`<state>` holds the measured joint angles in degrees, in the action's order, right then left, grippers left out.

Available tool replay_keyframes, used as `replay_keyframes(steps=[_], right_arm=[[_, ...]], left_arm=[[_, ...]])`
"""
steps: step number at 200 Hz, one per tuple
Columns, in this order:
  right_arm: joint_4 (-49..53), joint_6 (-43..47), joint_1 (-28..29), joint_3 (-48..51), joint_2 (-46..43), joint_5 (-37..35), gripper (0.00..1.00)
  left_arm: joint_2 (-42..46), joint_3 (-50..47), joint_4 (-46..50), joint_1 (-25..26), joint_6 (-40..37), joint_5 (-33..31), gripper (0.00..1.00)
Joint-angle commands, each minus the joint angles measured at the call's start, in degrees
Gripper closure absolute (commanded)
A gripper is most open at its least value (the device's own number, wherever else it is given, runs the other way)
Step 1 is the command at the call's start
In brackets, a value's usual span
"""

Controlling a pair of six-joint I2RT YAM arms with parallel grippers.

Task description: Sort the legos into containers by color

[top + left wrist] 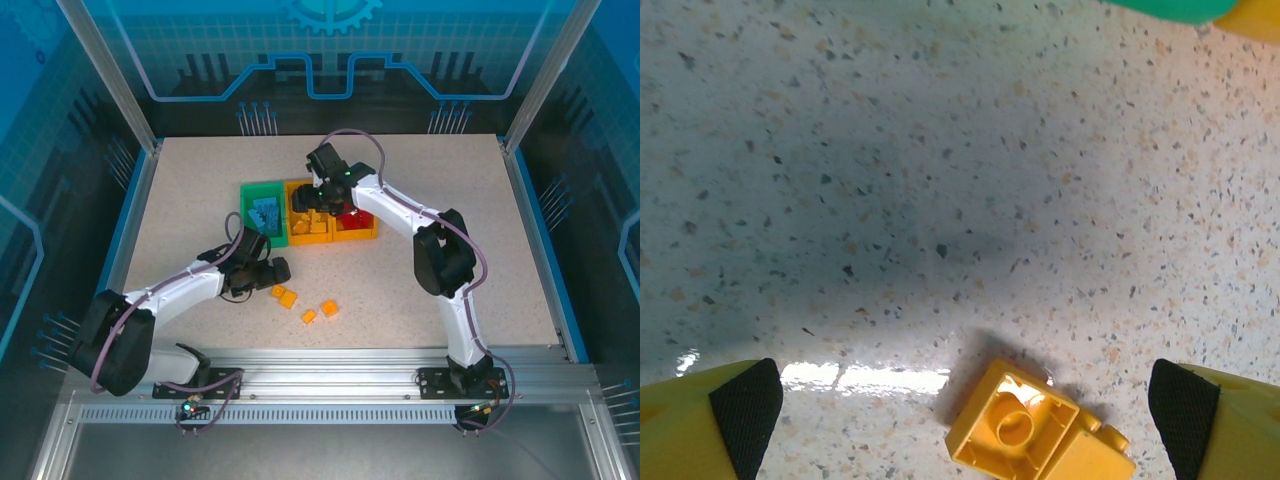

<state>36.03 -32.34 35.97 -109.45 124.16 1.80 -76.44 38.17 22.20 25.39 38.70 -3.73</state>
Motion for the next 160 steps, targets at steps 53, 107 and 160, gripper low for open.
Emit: replay_keyframes(steps=[53, 107, 160], right_arm=[[-1.1, 1.0, 1.1, 9.3, -11.1, 1.2, 0.22], [-2.7, 4.7, 3.6, 32.3, -26.1, -3.9, 0.22], [-6.2, -2.6, 13.5, 52.5, -37.1, -9.8, 0.23]], left_arm=[[-2.7, 0.0, 2.7, 4.2, -2.5, -1.9, 0.01], [-2.3, -0.2, 2.9, 5.5, -1.9, -2.7, 0.01], [-0.5, -0.9, 4.0, 5.4, -0.1, -6.2, 0.01]])
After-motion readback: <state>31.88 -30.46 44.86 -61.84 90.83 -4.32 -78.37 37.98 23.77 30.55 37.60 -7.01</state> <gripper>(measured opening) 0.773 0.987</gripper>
